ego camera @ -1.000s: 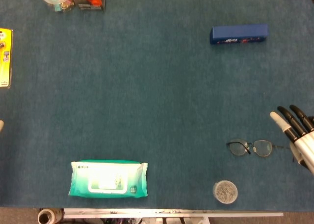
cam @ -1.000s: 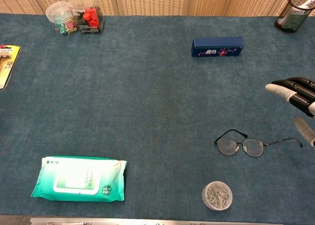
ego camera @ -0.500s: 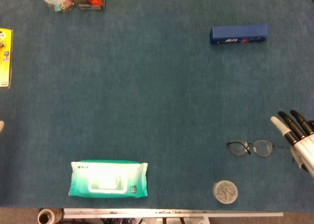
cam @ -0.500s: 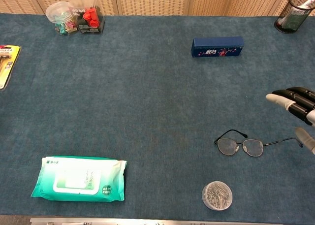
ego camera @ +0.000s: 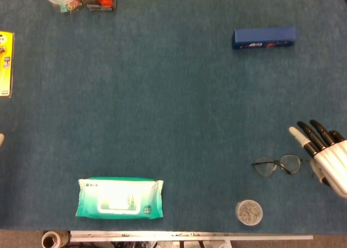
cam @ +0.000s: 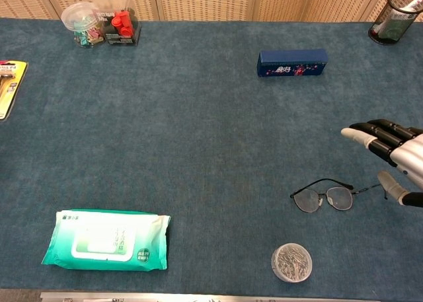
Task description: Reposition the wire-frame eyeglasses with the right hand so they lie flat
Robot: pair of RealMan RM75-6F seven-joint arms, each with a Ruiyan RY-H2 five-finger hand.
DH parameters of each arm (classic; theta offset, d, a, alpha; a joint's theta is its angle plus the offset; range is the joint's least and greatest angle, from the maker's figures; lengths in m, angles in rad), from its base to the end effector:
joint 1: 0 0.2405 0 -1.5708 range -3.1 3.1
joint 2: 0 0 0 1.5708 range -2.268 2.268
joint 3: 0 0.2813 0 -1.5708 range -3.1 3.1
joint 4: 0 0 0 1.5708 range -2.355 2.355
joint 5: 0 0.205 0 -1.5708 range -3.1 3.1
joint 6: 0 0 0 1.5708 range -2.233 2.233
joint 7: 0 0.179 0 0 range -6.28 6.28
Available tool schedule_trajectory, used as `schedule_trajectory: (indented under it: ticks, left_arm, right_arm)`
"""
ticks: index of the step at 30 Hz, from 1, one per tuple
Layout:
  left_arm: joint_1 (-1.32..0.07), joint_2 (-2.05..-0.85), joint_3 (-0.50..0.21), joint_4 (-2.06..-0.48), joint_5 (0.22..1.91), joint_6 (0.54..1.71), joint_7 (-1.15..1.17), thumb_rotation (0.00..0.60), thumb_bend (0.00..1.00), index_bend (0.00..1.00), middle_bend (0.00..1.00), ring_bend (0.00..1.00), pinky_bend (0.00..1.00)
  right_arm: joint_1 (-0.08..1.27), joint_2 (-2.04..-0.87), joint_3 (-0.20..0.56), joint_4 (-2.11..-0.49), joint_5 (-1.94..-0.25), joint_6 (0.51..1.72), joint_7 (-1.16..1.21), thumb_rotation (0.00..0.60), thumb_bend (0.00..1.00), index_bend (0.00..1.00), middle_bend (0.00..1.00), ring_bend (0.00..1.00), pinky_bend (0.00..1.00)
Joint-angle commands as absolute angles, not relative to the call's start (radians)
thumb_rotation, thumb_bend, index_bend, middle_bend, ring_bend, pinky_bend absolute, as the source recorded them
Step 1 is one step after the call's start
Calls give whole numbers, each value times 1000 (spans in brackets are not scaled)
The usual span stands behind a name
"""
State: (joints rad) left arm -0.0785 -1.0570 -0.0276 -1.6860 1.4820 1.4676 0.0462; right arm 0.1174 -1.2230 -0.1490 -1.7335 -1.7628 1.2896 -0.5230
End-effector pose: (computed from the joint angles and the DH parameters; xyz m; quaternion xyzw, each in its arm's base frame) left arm -0.3284 0.2098 0.1833 -0.6024 -0.3944 -0.3627 0.5916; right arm -0.2694 -0.1631 0.0590 0.8008 -0.2765 0.2738 0.4552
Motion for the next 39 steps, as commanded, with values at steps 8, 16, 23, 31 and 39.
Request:
schedule_trajectory:
  ticks: [8, 16, 23, 31, 39]
  left_arm:
    - [-77, -1053, -27, -1689, 1483, 1470, 43, 600, 193, 563, 511, 361, 441]
    - [-76, -1049, -28, -1690, 1485, 1472, 35, 600, 193, 563, 511, 361, 441]
    - [-76, -1048, -28, -1691, 1483, 1471, 34, 600, 194, 563, 510, 361, 441]
    - [-76, -1046, -28, -1692, 1483, 1470, 32, 600, 194, 563, 511, 361, 441]
    - [-76, -1045, -27, -1693, 1485, 1470, 32, 600, 194, 563, 511, 361, 441]
  right_arm:
    - [140, -1251, -143, -1732, -1760, 1250, -525, 600, 543, 0, 102, 94, 344]
    - [154, -1270, -142, -1731, -1753, 1220, -535, 600, 543, 0, 102, 94, 344]
    - [160, -1277, -142, -1730, -1746, 1208, -542, 600, 543, 0, 102, 94, 344]
    - [171, -1286, -144, -1725, -1730, 1183, -549, 600, 544, 0, 102, 94, 343]
    - [176, -1297, -144, -1714, -1718, 1173, -551, 600, 543, 0, 102, 94, 341]
